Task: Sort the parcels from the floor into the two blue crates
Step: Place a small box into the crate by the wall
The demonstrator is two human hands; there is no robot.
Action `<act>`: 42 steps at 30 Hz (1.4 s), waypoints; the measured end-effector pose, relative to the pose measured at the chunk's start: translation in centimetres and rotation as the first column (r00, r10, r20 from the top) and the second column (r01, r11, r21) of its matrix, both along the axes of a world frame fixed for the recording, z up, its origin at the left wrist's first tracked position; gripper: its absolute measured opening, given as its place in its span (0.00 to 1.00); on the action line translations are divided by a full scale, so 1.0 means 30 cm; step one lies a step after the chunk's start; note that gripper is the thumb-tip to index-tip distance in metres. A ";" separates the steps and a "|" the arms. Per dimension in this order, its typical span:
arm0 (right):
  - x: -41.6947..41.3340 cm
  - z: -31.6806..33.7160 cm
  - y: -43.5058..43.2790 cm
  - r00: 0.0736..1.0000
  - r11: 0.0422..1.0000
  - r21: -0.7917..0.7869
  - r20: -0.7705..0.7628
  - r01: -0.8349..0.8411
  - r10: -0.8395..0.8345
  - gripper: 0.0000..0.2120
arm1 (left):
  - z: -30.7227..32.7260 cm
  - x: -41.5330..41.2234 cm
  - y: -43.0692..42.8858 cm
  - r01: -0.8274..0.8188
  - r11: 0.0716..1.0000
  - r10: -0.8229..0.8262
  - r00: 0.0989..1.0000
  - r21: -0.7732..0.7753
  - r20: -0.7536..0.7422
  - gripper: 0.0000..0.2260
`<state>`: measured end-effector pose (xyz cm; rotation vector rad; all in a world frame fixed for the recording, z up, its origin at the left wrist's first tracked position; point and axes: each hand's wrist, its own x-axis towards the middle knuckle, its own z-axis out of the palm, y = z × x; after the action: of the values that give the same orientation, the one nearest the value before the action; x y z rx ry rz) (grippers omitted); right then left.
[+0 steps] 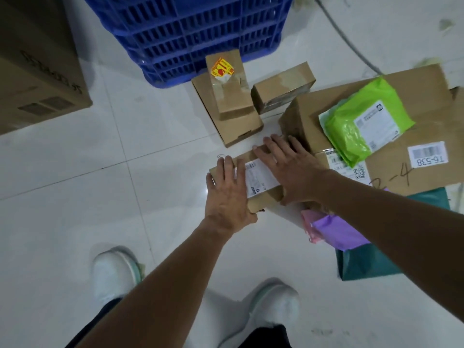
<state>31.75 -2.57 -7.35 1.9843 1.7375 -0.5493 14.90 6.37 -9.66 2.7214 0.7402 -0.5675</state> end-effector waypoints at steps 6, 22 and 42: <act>-0.043 0.046 -0.015 0.996 0.997 -0.023 -0.027 0.080 -0.081 0.68 | 0.056 0.002 0.053 0.098 0.992 -0.096 0.995 -0.085 0.028 0.60; -0.185 1.164 0.144 0.986 0.984 0.095 -0.087 0.150 -0.141 0.63 | 1.184 -0.152 0.318 0.210 0.973 -0.202 0.975 -0.095 0.087 0.59; -0.774 2.450 0.695 0.998 0.938 0.343 -0.042 -0.038 0.056 0.63 | 2.480 -0.824 0.789 0.025 0.984 -0.061 0.977 0.177 0.204 0.55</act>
<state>8.54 18.27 66.16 2.1660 2.0204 -0.2972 -9.83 30.03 64.76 2.9041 0.7078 -0.2283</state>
